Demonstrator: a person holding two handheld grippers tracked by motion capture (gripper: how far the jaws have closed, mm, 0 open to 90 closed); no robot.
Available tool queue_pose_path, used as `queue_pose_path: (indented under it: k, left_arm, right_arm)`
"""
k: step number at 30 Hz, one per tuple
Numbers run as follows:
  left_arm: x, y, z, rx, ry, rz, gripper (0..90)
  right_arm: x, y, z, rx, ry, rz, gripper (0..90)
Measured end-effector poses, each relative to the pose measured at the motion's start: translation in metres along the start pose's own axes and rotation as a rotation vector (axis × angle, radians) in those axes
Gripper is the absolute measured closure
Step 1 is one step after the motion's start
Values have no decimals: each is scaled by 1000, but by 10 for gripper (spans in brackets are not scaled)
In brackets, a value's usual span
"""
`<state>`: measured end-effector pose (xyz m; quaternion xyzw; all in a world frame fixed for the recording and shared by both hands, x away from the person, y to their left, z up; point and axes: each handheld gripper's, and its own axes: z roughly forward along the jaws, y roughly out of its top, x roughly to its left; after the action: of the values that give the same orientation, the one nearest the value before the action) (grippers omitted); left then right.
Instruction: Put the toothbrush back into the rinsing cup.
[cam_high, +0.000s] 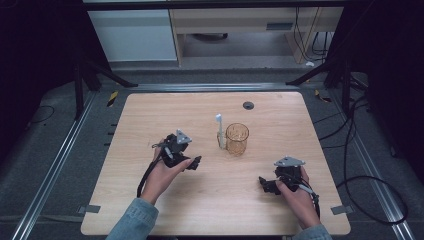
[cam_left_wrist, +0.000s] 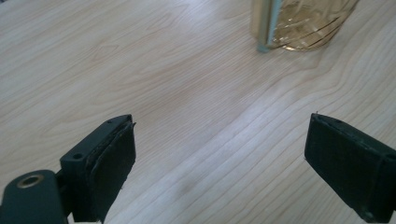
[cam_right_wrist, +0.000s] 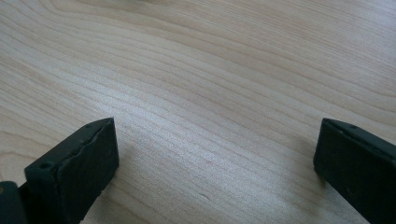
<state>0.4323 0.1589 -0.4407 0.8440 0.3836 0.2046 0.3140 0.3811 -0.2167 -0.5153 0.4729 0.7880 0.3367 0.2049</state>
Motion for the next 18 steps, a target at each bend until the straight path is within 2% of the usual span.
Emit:
queue_pose_path:
  k: [8, 18]
  left_arm:
    - [33, -29, -12, 29, 53, -59, 82]
    - [71, -66, -25, 88, 106, -123, 82]
  right_arm:
    - [0, 0, 0, 0, 0, 1, 4]
    - [0, 0, 0, 0, 0, 1, 4]
